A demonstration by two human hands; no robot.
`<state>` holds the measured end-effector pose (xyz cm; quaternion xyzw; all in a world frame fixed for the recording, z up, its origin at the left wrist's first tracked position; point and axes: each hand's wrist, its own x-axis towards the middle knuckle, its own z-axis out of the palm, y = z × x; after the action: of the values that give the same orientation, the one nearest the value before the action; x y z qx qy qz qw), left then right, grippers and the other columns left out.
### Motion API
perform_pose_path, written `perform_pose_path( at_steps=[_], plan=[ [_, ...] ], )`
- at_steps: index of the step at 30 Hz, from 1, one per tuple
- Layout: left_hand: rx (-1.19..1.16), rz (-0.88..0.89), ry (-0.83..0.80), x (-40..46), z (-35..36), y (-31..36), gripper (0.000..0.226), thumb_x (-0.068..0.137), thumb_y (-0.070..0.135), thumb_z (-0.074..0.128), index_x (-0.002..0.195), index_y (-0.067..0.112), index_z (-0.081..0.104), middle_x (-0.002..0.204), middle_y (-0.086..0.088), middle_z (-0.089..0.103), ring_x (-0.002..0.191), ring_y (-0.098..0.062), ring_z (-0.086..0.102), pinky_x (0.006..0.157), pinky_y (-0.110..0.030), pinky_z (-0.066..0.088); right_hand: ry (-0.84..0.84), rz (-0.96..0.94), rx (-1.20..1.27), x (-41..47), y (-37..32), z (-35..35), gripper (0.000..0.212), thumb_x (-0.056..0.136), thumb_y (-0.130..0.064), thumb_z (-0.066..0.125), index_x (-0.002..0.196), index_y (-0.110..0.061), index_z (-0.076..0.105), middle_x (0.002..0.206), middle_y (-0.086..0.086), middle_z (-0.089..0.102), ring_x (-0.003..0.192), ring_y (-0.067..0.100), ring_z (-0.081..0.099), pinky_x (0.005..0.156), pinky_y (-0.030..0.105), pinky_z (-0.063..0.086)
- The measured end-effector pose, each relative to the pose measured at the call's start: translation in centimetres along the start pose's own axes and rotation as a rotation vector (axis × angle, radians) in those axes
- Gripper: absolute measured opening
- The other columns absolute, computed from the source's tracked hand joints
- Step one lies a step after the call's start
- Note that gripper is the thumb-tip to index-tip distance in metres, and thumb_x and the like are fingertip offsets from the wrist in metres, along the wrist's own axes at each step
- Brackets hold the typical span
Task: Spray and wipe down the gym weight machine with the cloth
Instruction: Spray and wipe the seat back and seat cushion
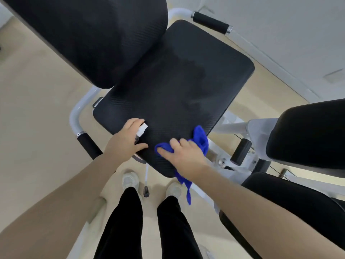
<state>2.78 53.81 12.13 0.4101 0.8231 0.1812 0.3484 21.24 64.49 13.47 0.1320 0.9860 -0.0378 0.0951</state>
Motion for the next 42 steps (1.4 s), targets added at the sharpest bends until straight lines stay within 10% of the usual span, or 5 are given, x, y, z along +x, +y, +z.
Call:
perform_pose_path(
  at_steps=[7, 16, 25, 34, 42],
  plan=[
    [0.027, -0.013, 0.006, 0.7, 0.3, -0.2, 0.073, 0.072, 0.024, 0.079, 0.136, 0.014, 0.043, 0.139, 0.004, 0.036, 0.117, -0.017, 0.046, 0.095, -0.037, 0.042, -0.039, 0.677, -0.029, 3.7, 14.6, -2.6, 0.046, 0.090, -0.008, 0.041, 0.132, -0.028, 0.040, 0.115, 0.016, 0.043, 0.097, 0.036, 0.047, 0.077, 0.042, 0.036],
    [0.080, -0.125, 0.058, 1.2, -0.9, 2.5, 0.057, 0.079, 0.033, 0.071, 0.129, 0.018, 0.049, 0.125, 0.000, 0.049, 0.109, -0.022, 0.051, 0.086, -0.031, 0.041, -0.093, 0.111, 0.139, -0.8, 7.7, -1.3, 0.056, 0.085, -0.008, 0.055, 0.135, -0.030, 0.042, 0.107, 0.011, 0.045, 0.087, 0.030, 0.048, 0.066, 0.035, 0.034],
    [0.098, 0.046, 0.235, 9.3, -1.2, 6.7, 0.042, 0.082, 0.028, 0.067, 0.120, 0.017, 0.052, 0.127, 0.006, 0.048, 0.098, -0.019, 0.055, 0.077, -0.032, 0.041, 0.142, 0.838, 0.038, 5.6, 24.6, -1.3, 0.053, 0.084, 0.001, 0.039, 0.130, -0.027, 0.046, 0.114, 0.020, 0.045, 0.099, 0.038, 0.045, 0.074, 0.040, 0.034],
    [0.146, 0.091, 0.078, 15.8, -3.7, 9.7, 0.056, 0.086, 0.031, 0.064, 0.136, 0.019, 0.042, 0.142, 0.006, 0.042, 0.118, -0.021, 0.050, 0.086, -0.031, 0.039, 0.126, 0.272, 0.081, 4.4, 14.1, -0.9, 0.052, 0.052, -0.006, 0.079, 0.100, -0.025, 0.070, 0.074, 0.010, 0.054, 0.055, 0.027, 0.050, 0.052, 0.030, 0.040],
    [0.211, 0.095, 0.010, 19.1, -4.2, 8.8, 0.067, 0.083, 0.037, 0.067, 0.139, 0.019, 0.037, 0.154, 0.013, 0.021, 0.118, -0.022, 0.051, 0.090, -0.037, 0.044, 0.148, 0.915, 0.072, 10.4, 25.5, -2.7, 0.051, 0.087, -0.004, 0.040, 0.129, -0.031, 0.050, 0.122, 0.016, 0.043, 0.104, 0.037, 0.040, 0.087, 0.042, 0.032]
  ],
)
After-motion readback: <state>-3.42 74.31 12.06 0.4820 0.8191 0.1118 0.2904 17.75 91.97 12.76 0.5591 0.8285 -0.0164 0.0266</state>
